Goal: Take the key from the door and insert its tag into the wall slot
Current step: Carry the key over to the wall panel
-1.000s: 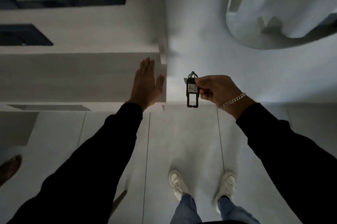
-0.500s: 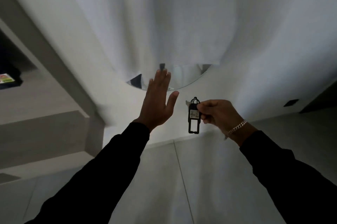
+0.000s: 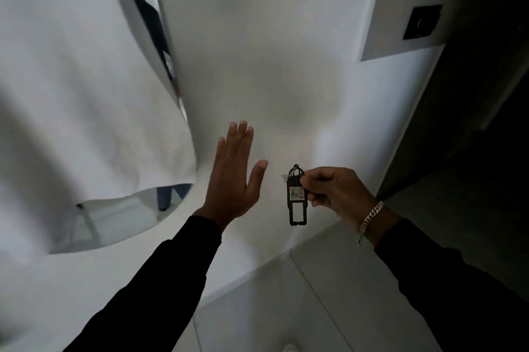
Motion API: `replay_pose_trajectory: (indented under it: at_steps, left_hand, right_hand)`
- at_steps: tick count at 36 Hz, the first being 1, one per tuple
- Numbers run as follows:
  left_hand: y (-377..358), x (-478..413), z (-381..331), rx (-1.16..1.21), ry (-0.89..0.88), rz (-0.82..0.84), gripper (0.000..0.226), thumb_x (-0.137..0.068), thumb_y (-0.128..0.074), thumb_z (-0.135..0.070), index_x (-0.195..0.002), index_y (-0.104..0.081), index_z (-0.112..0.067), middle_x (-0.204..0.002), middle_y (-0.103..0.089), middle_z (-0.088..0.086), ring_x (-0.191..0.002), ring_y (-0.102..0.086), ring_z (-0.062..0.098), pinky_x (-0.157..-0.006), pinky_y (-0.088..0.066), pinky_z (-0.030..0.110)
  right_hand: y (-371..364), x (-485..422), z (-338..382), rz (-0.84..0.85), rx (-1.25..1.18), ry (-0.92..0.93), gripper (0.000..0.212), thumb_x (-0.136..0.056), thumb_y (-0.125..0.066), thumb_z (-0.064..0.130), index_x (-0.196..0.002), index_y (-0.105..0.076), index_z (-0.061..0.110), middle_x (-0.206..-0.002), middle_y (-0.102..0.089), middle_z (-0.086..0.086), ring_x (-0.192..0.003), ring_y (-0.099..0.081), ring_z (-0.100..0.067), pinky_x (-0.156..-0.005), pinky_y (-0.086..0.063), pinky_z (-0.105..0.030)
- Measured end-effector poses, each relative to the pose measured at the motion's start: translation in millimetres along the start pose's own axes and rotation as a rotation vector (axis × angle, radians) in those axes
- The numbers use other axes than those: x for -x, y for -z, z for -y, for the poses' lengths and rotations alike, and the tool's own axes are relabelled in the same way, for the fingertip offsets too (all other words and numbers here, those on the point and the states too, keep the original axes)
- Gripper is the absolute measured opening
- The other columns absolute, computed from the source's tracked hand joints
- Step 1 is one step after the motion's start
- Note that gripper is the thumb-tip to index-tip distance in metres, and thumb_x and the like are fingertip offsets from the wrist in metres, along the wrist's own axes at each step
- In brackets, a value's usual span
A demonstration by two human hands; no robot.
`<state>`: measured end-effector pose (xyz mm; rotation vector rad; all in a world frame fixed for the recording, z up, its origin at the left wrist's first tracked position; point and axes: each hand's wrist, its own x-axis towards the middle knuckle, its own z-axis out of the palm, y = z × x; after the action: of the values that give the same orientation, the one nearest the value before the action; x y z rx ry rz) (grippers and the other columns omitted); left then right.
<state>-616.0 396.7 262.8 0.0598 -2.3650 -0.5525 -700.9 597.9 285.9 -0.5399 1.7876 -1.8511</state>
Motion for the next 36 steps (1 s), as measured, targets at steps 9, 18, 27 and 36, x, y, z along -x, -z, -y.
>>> replay_pose_trajectory:
  at_steps: [9,18,27,36]
  left_hand:
    - [-115.2,-132.4,-37.3,0.006,-0.146,-0.085,0.068,-0.101,-0.032,-0.042,-0.153,-0.024,0.000,-0.165,-0.018,0.020,-0.156,-0.006,0.035,-0.127,-0.002,0.055]
    - [-220.5,-269.3,-84.4,0.069,-0.227,-0.100,0.068,-0.100,-0.034,-0.039,-0.152,-0.025,0.002,-0.164,-0.020,0.022,-0.155,-0.008,0.037,-0.126,-0.003,0.057]
    - [-349.1,-364.3,-145.6,0.052,-0.225,-0.114,0.067,-0.100,-0.034,-0.040,-0.152,-0.026,0.001,-0.164,-0.021,0.021,-0.155,-0.010,0.036,-0.127,-0.005,0.057]
    - [-420.7,-442.1,-206.2,-0.062,-0.170,-0.157,0.065,-0.100,-0.037,-0.038,-0.153,-0.027,0.000,-0.164,-0.022,0.020,-0.156,-0.009,0.035,-0.127,-0.001,0.050]
  right_hand:
    - [135.6,-80.3,25.2,-0.097,0.036,0.070,0.016,-0.079,-0.068,-0.001,-0.079,-0.074,0.014,-0.070,-0.067,-0.011,-0.053,-0.057,-0.012,-0.049,-0.052,-0.021]
    - [267.8,-157.0,63.3,-0.163,-0.003,0.111,0.013,-0.078,-0.070,0.002,-0.080,-0.074,0.013,-0.062,-0.070,0.001,-0.051,-0.058,-0.008,-0.048,-0.051,-0.019]
    - [415.1,-219.4,61.4,-0.119,0.001,0.126,0.017,-0.079,-0.069,0.001,-0.078,-0.075,0.017,-0.068,-0.068,-0.005,-0.055,-0.057,-0.012,-0.049,-0.050,-0.019]
    - [549.1,-272.1,91.8,-0.039,0.079,0.150,0.015,-0.080,-0.069,0.006,-0.080,-0.074,0.021,-0.077,-0.067,-0.013,-0.058,-0.059,-0.013,-0.052,-0.053,-0.021]
